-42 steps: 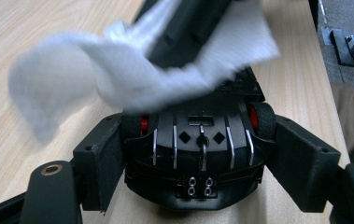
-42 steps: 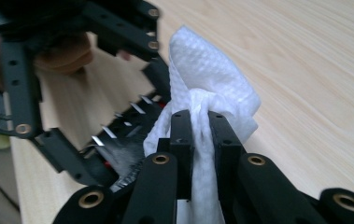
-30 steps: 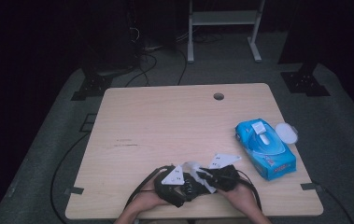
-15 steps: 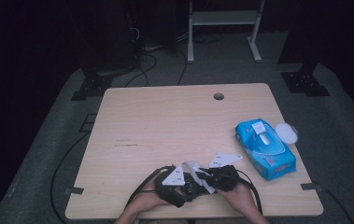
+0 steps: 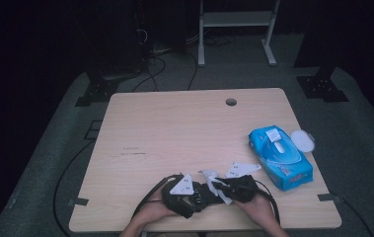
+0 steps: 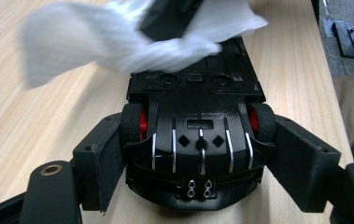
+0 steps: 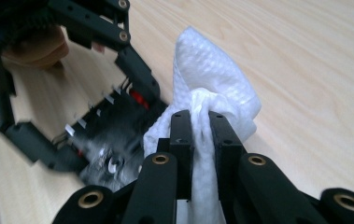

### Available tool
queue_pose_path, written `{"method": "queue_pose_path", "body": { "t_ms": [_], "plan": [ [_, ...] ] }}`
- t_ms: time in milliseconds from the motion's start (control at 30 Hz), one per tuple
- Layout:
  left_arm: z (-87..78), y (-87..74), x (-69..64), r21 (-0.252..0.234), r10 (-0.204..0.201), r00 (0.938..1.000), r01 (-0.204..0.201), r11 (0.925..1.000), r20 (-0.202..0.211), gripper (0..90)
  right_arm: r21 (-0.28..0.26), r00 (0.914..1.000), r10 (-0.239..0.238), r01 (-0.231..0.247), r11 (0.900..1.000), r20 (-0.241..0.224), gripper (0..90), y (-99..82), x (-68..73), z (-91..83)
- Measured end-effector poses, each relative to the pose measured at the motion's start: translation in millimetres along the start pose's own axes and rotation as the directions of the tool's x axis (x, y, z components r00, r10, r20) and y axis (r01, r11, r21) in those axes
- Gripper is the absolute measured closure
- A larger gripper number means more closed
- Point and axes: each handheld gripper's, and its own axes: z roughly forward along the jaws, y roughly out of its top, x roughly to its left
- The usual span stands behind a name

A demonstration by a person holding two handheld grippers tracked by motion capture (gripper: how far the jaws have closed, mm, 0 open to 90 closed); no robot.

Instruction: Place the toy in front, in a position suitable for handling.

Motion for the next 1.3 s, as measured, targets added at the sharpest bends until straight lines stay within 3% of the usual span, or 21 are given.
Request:
{"method": "queue_pose_path", "body": {
  "t_ms": [133, 233, 333, 500, 567, 700, 767, 833, 933, 1067, 1233, 1300],
  "plan": [
    [-4.9, -3.8, 3.6, -0.003, -0.008, 0.9999, 0.008, 1.0, -0.008, 24.5, 0.02, 0.9987, -0.049, 0.049, 0.9986, -0.018, 81.2, -2.8, 6.8, -2.7],
    [-8.4, -5.2, 5.7, -0.014, -0.014, 0.9998, 0.014, 0.9998, -0.014, 24.5, 0.038, 1.0, -0.007, 0.007, 0.9993, 0.004, 81.2, -8.0, -5.9, -8.2],
    [-9.3, -5.6, 6.9, -0.019, -0.018, 0.9997, 0.018, 0.9997, -0.013, 24.4, 0.045, 0.9977, 0.063, -0.062, 0.997, -0.022, 81.1, -15.1, -17.2, -13.4],
    [-9.2, -6.6, 7.8, -0.008, -0.022, 0.9996, 0.021, 0.9997, -0.02, 24.3, 0.034, 0.9947, 0.047, -0.044, 0.9984, -0.091, 81.1, -15.2, -6.0, -11.2],
    [-10.8, -7.0, 9.6, -0.019, -0.045, 0.9989, 0.045, 0.9988, -0.017, 24.1, 0.033, 0.9959, 0.038, -0.035, 0.9988, -0.082, 81.2, -14.9, -4.1, -10.0],
    [-10.6, -7.6, 12.6, -0.036, -0.097, 0.9952, 0.097, 0.9947, -0.011, 20.7, 0.033, 0.9947, 0.066, -0.064, 0.9974, -0.078, 81.4, -14.6, -4.1, -9.4],
    [-11.5, -7.8, 13.1, -0.04, -0.113, 0.9935, 0.112, 0.9928, -0.016, 18.6, 0.039, 0.9932, 0.066, -0.062, 0.9973, -0.096, 81.6, -14.1, 0.7, -8.4],
    [-13.3, -8.5, 14.3, -0.041, -0.108, 0.9939, 0.107, 0.9934, -0.023, 18.6, 0.045, 0.9941, 0.038, -0.033, 0.9984, -0.102, 81.6, -12.6, 6.7, -6.9],
    [-15.5, -8.9, 14.1, -0.042, -0.088, 0.9956, 0.087, 0.9953, -0.032, 19.6, 0.046, 0.9895, 0.043, -0.037, 0.9982, -0.138, 81.6, -11.5, 9.6, -3.5],
    [-16.2, -8.4, 13.5, -0.045, -0.075, 0.9967, 0.074, 0.9962, -0.032, 23.8, 0.04, 0.9914, 0.051, -0.046, 0.9981, -0.121, 81.6, -11.1, 2.3, -7.1],
    [-18.0, -8.6, 15.1, -0.062, -0.089, 0.9951, 0.086, 0.9944, -0.044, 23.9, 0.064, 0.9965, 0.068, -0.064, 0.9959, -0.05, 81.5, -17.0, -15.7, -16.0],
    [-17.8, -9.0, 15.1, -0.059, -0.086, 0.9952, 0.083, 0.9948, -0.046, 23.8, 0.074, 0.9959, 0.071, -0.067, 0.995, -0.055, 81.5, -19.0, -18.5, -17.7]
  ]
}}
